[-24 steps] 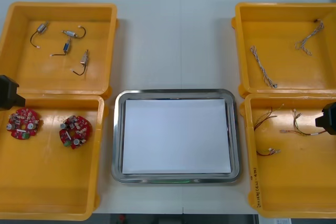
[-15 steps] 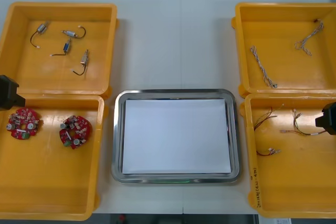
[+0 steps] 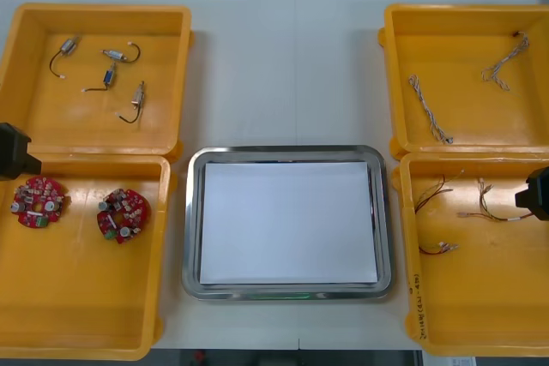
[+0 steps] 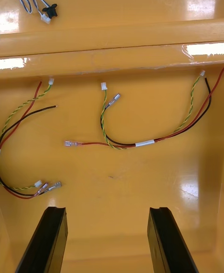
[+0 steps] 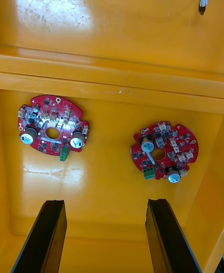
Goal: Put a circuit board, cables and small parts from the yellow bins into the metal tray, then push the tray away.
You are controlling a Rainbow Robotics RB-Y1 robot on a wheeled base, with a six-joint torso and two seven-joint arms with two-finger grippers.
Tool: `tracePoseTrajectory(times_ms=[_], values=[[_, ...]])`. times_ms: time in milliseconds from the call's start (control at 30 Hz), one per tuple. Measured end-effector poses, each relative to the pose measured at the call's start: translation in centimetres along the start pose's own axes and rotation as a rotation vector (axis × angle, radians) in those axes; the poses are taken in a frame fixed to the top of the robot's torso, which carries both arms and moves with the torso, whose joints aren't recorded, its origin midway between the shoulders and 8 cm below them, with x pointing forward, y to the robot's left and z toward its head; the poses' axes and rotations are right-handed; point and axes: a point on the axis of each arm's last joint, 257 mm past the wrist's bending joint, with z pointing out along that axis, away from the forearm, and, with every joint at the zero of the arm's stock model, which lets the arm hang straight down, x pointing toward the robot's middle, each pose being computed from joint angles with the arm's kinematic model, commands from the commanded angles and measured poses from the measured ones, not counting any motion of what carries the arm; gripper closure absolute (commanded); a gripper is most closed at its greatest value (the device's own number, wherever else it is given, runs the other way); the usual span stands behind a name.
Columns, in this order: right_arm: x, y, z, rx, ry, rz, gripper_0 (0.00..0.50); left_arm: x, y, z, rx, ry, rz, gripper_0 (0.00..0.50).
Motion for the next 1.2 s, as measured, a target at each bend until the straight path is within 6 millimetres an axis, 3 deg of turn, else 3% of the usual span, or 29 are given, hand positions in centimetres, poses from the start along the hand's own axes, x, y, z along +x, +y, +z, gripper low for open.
tracePoseTrajectory(times_ms=[1200], values=[[0.0,0.0,0.0,0.0,0.0,0.0,0.0,0.0,0.0,0.0,0.0,0.0,0.0,0.0]])
